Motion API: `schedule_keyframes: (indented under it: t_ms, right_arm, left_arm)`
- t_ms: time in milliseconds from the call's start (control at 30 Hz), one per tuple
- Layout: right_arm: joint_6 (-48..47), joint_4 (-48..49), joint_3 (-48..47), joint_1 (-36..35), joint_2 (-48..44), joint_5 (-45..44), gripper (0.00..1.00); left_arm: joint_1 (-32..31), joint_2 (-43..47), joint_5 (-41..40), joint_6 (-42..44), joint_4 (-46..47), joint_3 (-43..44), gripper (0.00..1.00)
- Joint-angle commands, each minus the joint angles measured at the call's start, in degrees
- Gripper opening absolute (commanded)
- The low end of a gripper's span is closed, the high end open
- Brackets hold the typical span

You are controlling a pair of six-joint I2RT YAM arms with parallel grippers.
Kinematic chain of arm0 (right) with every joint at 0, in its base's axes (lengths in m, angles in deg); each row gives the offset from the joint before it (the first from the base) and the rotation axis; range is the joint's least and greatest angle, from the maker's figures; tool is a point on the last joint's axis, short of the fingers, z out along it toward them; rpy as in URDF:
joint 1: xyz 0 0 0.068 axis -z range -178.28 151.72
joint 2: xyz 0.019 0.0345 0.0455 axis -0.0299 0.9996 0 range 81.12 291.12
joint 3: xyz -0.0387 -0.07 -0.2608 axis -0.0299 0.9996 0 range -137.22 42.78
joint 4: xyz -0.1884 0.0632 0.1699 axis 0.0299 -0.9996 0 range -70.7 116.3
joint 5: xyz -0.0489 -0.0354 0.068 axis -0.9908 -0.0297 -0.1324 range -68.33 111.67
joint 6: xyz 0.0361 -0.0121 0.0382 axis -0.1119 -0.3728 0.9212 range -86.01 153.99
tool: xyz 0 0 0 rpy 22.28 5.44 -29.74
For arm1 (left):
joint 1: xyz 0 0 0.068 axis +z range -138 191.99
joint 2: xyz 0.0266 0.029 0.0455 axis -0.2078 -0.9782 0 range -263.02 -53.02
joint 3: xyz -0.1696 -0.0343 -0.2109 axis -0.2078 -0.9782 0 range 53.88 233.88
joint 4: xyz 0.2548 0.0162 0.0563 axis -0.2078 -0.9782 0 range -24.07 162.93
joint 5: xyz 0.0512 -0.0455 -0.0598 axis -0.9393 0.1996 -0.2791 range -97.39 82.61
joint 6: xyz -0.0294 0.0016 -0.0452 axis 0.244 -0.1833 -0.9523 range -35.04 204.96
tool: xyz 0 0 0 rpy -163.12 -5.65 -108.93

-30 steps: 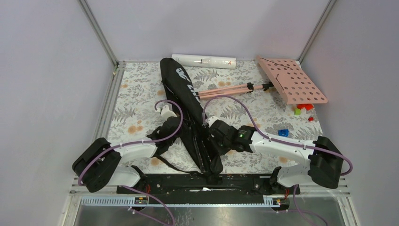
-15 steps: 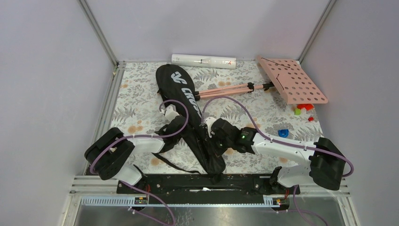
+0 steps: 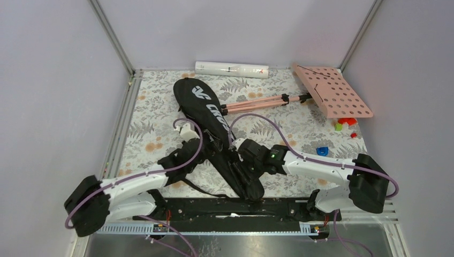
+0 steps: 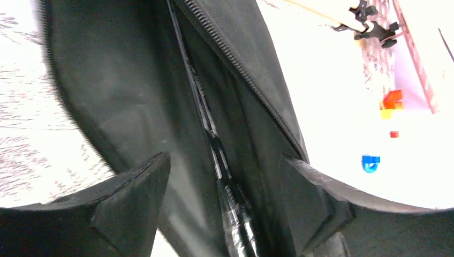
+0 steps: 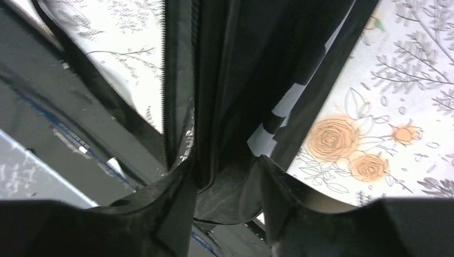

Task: Pack up the badminton gear
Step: Place the racket in the racket bag, then pick up the racket bag from the center of the board.

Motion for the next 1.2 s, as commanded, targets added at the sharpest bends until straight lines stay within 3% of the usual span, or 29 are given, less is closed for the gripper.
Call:
schedule_keyframes:
  t_ms: [0, 100, 233, 367, 433, 500, 633, 700, 833, 933, 1167]
  right_arm:
    - [-6.5, 3.9, 0.3, -0.7, -3.0, 9.8, 0.65]
    - [-8.1, 6.0, 1.4, -0.7, -4.9, 11.0, 0.97]
    - [-9.9, 4.4, 1.5, -1.9, -5.2, 4.2, 1.00]
    - [-10.1, 4.8, 0.5, -2.8, -4.0, 2.6, 1.00]
    - [-9.4, 6.0, 0.3, -2.9, -3.2, 1.8, 1.00]
    - [-9.2, 6.4, -0.6, -3.6, -1.5, 1.2, 1.00]
    - [-10.2, 4.9, -4.2, -8.1, 4.3, -3.0, 1.00]
    - [-9.6, 3.8, -5.9, -9.4, 7.7, -6.0, 1.00]
    - [-7.9, 1.0, -8.2, -9.7, 12.7, -12.0, 1.00]
    - [-6.8, -1.3, -8.9, -9.7, 14.5, -17.7, 1.00]
    - [-4.9, -3.8, -8.7, -8.8, 17.3, -22.9, 1.00]
  left_arm:
    - [-0.5, 12.4, -2.6, 0.8, -15.9, -1.6, 0.87]
    - [-0.4, 19.9, -7.7, 0.7, -25.2, -0.1, 0.99]
    - [-0.3, 26.4, -10.9, 3.3, -34.7, 5.5, 0.99]
    - [1.6, 26.5, -14.9, 8.2, -35.0, 9.8, 0.99]
    - [7.4, 22.8, -13.1, 10.2, -35.4, 12.2, 0.99]
    - [18.3, 18.6, -6.8, 12.7, -32.0, 12.8, 0.99]
    - [36.8, 5.3, 10.1, 17.1, -24.2, 16.1, 0.99]
    - [43.0, -2.9, 21.0, 18.4, -21.7, 19.6, 0.99]
    - [47.9, -19.6, 27.2, 18.7, -18.2, 27.5, 0.99]
    - [49.0, -30.4, 27.3, 18.7, -20.3, 35.0, 0.99]
    - [51.3, -45.2, 28.6, 16.8, -19.1, 43.5, 0.94]
